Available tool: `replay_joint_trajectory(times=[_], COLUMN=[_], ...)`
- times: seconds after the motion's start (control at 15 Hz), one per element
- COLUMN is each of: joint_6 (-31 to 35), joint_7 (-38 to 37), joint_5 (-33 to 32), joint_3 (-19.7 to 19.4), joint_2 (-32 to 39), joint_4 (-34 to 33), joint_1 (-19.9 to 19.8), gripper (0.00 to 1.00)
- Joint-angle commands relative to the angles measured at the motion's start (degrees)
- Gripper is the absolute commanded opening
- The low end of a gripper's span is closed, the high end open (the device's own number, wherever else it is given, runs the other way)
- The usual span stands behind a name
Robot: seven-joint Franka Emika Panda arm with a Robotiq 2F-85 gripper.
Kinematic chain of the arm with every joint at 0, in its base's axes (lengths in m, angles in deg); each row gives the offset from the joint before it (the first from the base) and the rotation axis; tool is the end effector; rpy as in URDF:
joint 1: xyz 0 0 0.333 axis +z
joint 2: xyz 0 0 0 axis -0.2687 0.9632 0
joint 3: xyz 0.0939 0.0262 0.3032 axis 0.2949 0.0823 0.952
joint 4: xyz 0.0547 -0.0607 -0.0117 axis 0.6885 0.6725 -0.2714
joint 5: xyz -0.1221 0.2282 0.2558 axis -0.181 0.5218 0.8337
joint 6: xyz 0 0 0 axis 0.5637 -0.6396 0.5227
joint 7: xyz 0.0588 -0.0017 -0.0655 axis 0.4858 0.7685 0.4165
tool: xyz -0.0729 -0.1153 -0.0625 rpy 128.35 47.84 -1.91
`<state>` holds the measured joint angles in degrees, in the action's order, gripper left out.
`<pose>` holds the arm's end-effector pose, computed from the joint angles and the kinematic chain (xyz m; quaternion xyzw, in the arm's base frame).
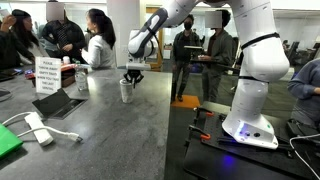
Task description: Move the cup forward
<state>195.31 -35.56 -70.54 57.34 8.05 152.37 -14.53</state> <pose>0.6092 -0.0402 0.2286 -0.9173 0.3926 -0.0514 0.0430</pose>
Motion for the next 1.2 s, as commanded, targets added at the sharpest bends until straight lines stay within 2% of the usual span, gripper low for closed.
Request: replay_joint_trajectory(times=[0.0,0.07,0.13,0.2,0.53,0.73,0.93,1.13], joint_6=[-3.39,-3.72,-3.96,-4.8,-9.43,-11.17,-13.33,-15.06], joint_7=[2.13,2.29,2.12,1.88,2.55,1.01,-0.54,1.49], joint_5=[3.29,3.52,3.23,2.95,1.18,-2.92,-9.09,-12.87], joint_3=[0.11,-0.02,-0.22,-0.37,-0.5,-1.59,-2.25,-0.55], joint_2=[1.5,1.75,1.8,1.81,-1.94,-5.99,-11.1,-16.37], joint_4=[-3.92,-4.43,-4.65,-4.95,-3.82,-2.26,-0.35,1.55], joint_1=[-0.61,-0.58,-0.37,-0.22,0.68,2.39,3.77,3.64], gripper=[0.03,0.03,0.39,0.4,0.75,0.98,1.0,1.0])
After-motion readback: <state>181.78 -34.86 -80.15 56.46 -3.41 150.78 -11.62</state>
